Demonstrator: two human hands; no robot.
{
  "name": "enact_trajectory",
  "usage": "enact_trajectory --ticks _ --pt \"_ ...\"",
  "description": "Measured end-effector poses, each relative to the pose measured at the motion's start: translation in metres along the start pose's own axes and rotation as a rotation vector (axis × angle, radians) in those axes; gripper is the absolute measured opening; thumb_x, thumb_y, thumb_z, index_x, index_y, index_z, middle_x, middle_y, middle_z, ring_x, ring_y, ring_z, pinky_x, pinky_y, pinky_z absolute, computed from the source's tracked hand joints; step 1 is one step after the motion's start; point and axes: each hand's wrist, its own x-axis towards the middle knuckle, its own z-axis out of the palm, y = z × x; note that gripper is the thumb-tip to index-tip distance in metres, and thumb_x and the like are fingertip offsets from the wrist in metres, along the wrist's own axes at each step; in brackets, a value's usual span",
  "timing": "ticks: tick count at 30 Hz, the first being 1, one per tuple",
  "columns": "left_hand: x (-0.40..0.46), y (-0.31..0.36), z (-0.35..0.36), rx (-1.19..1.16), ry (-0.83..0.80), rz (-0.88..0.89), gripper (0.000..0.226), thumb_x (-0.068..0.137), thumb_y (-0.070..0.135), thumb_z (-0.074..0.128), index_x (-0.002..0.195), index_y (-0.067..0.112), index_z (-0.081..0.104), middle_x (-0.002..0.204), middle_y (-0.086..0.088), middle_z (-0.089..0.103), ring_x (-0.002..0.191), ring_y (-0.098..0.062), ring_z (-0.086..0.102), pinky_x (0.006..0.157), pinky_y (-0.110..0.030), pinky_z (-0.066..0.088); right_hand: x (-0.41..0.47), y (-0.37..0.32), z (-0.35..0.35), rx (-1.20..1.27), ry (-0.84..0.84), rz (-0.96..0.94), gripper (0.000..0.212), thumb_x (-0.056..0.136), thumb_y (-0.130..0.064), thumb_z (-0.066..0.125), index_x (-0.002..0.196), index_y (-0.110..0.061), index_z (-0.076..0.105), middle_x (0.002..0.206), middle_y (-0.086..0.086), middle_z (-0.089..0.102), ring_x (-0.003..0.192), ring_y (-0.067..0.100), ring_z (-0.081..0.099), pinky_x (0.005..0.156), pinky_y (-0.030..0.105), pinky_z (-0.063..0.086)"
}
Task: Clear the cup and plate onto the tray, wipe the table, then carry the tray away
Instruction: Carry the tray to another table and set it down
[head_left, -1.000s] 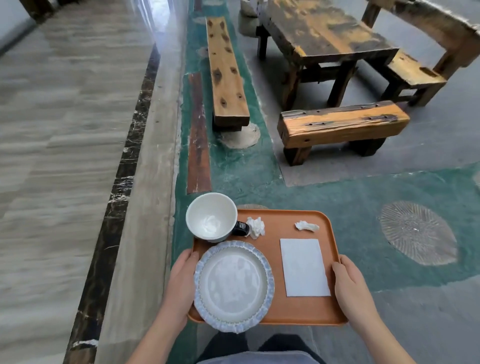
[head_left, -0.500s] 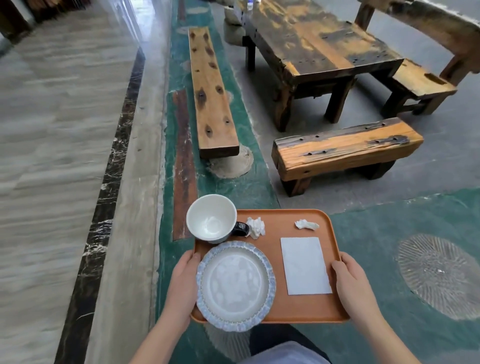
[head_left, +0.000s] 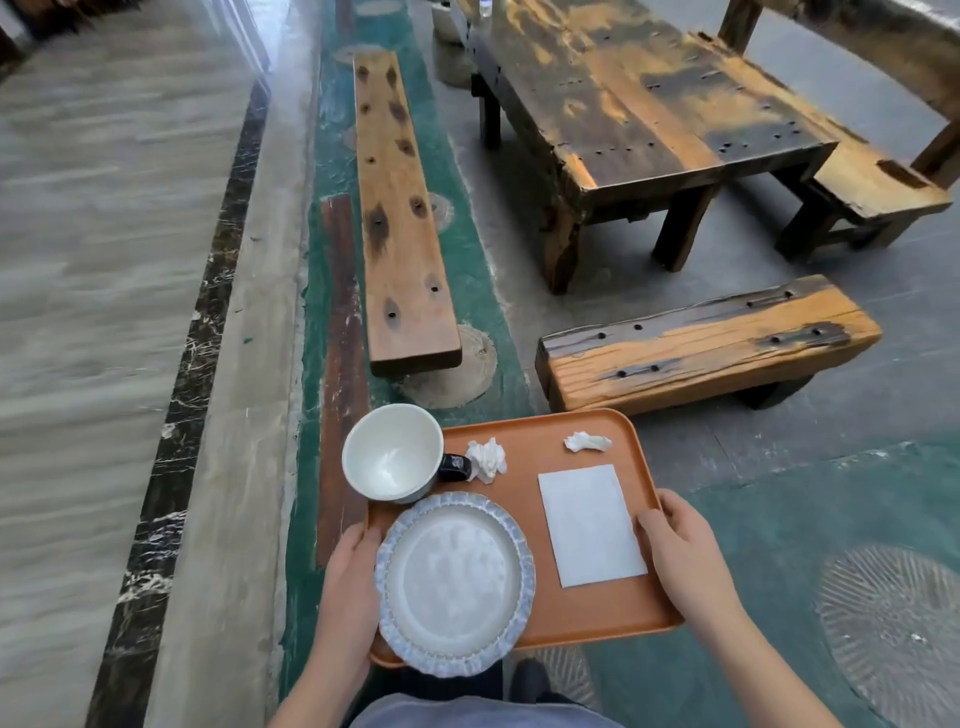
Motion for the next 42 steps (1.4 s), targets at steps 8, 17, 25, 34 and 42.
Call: enact_trajectory --ticks 8,17,25,34,42 --pt "0.142 0.106 0.036 0.071 -0.044 0.057 0.039 0.105 0.041 0.05 0.071 0.043 0.069 0.078 0.012 0.075 0.066 -0.002 0.072 0.064 -0.033 0.052 0.134 -0.065 0.043 0.026 0.054 0.026 0.016 0.099 -0.035 0.05 0.091 -0.029 0.063 0.08 -0.018 0.068 0.075 0.011 0.066 0.063 0.03 0.05" --pt "0.306 0.26 0.064 0.019 -0.148 0.114 0.038 0.106 0.035 0.052 0.073 0.05 0.063 0.059 0.043 0.06 0.054 0.02 0.061 0.061 -0.027 0.042 0.286 -0.165 0.101 0.043 0.098 0.109 0.011 0.098 -0.039 0.051 0.106 -0.045 0.056 0.096 -0.025 0.068 0.09 0.002 0.065 0.067 0.027 0.048" --pt "0.408 0.336 0.096 0.008 -0.183 0.113 0.036 0.106 0.035 0.053 0.075 0.048 0.065 0.071 0.027 0.069 0.062 0.014 0.066 0.06 -0.027 0.047 0.397 -0.226 0.126 0.099 0.104 0.125 0.016 0.095 -0.035 0.051 0.094 -0.049 0.059 0.088 -0.032 0.066 0.079 -0.01 0.063 0.064 0.031 0.047" --pt "0.515 0.421 0.178 0.057 -0.154 0.112 0.031 0.105 0.035 0.053 0.083 0.043 0.074 0.088 0.006 0.079 0.078 -0.011 0.077 0.054 -0.02 0.057 0.56 -0.273 0.119 0.098 0.082 0.093 0.01 0.095 -0.033 0.052 0.097 -0.033 0.061 0.089 -0.01 0.069 0.082 0.01 0.065 0.067 0.033 0.048" --pt "0.601 0.505 0.264 0.095 -0.111 0.095 0.033 0.107 0.033 0.05 0.082 0.028 0.071 0.081 0.002 0.076 0.07 -0.009 0.073 0.055 -0.02 0.055 0.707 -0.329 0.089 0.021 0.036 0.066 0.008 0.092 -0.035 0.05 0.088 -0.031 0.056 0.071 -0.022 0.063 0.063 0.0 0.059 0.058 0.03 0.04"
